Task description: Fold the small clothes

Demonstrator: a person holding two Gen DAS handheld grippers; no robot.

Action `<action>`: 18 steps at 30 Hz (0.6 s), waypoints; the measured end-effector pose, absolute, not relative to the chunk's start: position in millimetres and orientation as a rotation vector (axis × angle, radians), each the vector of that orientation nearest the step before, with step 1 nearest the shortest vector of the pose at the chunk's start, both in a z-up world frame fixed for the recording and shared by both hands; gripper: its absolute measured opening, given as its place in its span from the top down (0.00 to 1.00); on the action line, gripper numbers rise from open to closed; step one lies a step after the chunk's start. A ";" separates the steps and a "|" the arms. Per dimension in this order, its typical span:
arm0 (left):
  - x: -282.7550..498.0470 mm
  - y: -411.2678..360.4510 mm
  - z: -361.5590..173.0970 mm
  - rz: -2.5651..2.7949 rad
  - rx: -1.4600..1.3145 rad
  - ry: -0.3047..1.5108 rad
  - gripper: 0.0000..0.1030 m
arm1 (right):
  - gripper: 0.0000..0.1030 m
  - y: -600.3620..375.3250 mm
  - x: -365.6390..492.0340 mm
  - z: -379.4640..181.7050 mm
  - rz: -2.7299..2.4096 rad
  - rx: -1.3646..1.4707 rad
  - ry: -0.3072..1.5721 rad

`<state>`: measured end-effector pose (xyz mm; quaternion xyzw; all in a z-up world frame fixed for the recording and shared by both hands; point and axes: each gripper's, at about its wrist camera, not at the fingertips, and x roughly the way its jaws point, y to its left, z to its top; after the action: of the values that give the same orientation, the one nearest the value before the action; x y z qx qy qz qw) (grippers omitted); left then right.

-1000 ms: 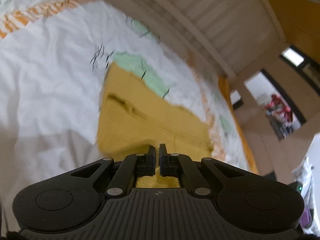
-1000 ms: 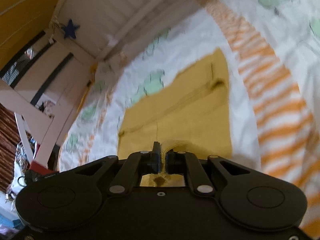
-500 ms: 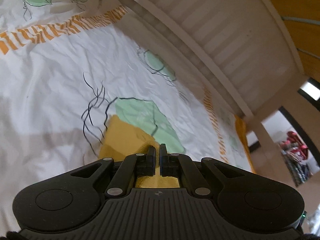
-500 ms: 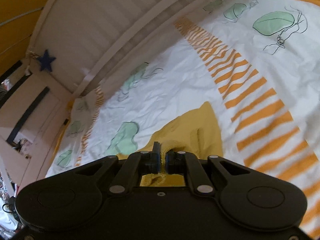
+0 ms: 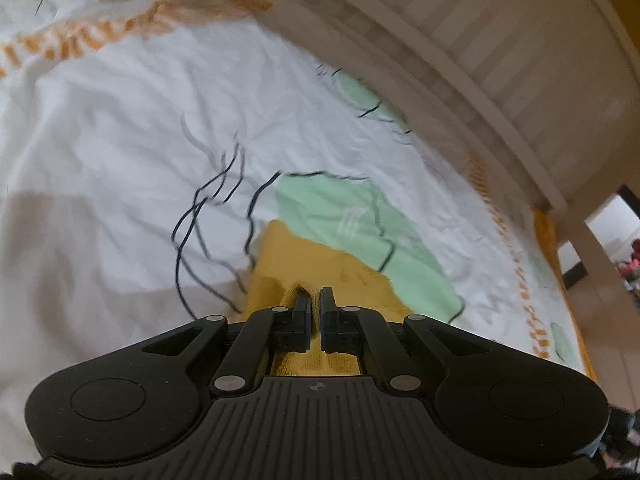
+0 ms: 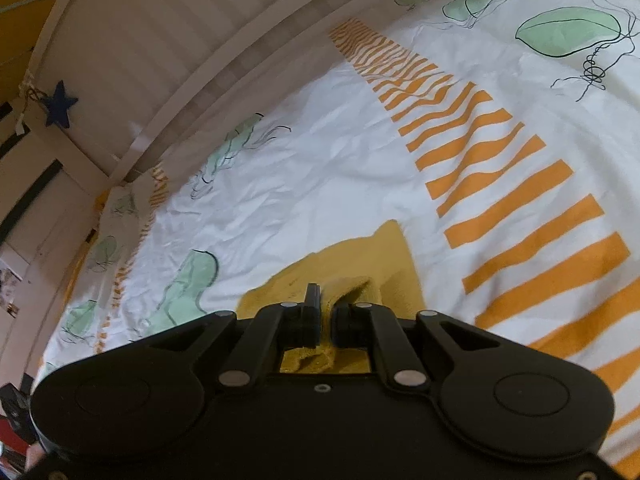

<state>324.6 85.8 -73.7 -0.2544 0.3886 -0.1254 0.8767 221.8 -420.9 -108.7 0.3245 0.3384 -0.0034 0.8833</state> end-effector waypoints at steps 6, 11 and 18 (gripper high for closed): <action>327.2 85.7 -69.5 -0.182 -0.472 0.811 0.77 | 0.51 -418.4 219.2 -111.1 -0.054 0.611 0.689; 316.1 78.6 -42.8 -0.141 -0.336 0.670 0.64 | 0.32 -407.3 213.3 -87.9 -0.093 0.472 0.604; 291.7 37.6 -34.0 -0.243 -0.175 0.698 0.64 | 0.32 -360.9 207.4 -64.1 -0.028 0.243 0.598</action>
<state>291.7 37.6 -34.0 -0.0856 0.3408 -0.1184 0.9287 207.4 -360.9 -64.1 0.1193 0.2939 -0.0137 0.9483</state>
